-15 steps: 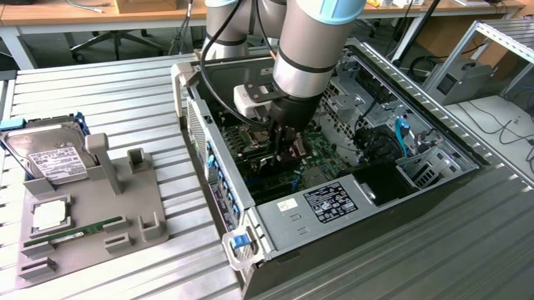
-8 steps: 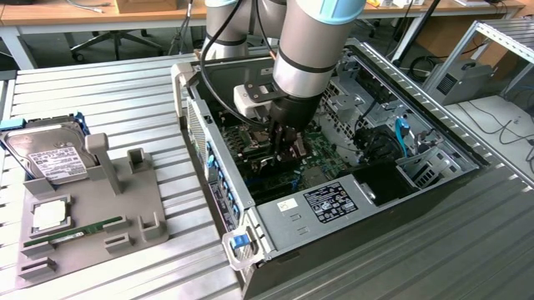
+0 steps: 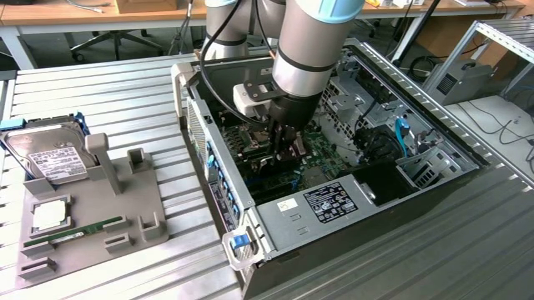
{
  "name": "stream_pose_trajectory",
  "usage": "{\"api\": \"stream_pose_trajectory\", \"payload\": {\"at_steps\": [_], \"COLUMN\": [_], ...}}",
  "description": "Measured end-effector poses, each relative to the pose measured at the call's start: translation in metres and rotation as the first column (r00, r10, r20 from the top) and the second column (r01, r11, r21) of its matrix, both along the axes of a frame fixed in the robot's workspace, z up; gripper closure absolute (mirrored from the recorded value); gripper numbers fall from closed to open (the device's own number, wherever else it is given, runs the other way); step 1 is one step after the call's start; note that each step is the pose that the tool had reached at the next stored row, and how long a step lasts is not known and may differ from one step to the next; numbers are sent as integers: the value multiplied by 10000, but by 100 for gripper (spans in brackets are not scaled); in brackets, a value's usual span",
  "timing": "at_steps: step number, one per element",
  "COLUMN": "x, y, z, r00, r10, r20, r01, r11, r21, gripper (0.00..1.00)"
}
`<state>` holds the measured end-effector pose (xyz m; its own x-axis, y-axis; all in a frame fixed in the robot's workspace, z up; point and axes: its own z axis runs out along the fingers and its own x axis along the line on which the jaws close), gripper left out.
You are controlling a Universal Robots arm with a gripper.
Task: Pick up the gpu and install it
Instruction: 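Insert the gpu into the slot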
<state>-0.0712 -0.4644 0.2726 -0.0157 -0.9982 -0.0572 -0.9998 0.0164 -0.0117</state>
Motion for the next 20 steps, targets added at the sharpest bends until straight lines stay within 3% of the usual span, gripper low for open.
{"api": "stream_pose_trajectory", "payload": {"at_steps": [20], "x": [-34], "y": [3], "z": [-9], "r00": [10000], "r10": [-1], "r20": [1], "r01": [1], "r11": [10000], "r21": [-1], "gripper": [74]}}
